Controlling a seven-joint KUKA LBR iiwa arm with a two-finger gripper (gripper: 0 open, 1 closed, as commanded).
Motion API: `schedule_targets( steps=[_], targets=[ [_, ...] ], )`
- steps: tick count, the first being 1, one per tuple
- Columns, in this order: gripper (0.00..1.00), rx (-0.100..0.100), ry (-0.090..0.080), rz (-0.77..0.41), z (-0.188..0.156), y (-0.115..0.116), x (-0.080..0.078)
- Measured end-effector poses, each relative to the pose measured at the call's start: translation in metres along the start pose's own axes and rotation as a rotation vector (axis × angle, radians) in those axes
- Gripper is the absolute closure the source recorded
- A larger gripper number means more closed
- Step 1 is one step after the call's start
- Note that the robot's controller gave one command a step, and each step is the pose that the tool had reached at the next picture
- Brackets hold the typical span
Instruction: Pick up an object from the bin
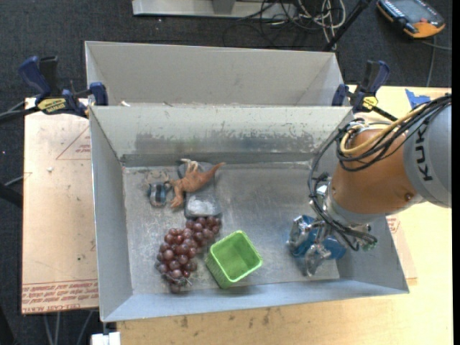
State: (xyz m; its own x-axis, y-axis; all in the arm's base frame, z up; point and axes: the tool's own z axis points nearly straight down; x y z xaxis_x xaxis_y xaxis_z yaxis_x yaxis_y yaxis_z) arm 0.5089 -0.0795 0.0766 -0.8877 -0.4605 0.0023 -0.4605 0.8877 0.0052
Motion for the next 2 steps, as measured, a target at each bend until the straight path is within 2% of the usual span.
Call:
schedule_targets(
  steps=[1,2],
  targets=[
    [1.00,0.002,0.000,-0.021,-0.044,0.012,-0.004],
    [1.00,0.007,-0.009,-0.054,-0.068,-0.001,0.004]
  ],
)
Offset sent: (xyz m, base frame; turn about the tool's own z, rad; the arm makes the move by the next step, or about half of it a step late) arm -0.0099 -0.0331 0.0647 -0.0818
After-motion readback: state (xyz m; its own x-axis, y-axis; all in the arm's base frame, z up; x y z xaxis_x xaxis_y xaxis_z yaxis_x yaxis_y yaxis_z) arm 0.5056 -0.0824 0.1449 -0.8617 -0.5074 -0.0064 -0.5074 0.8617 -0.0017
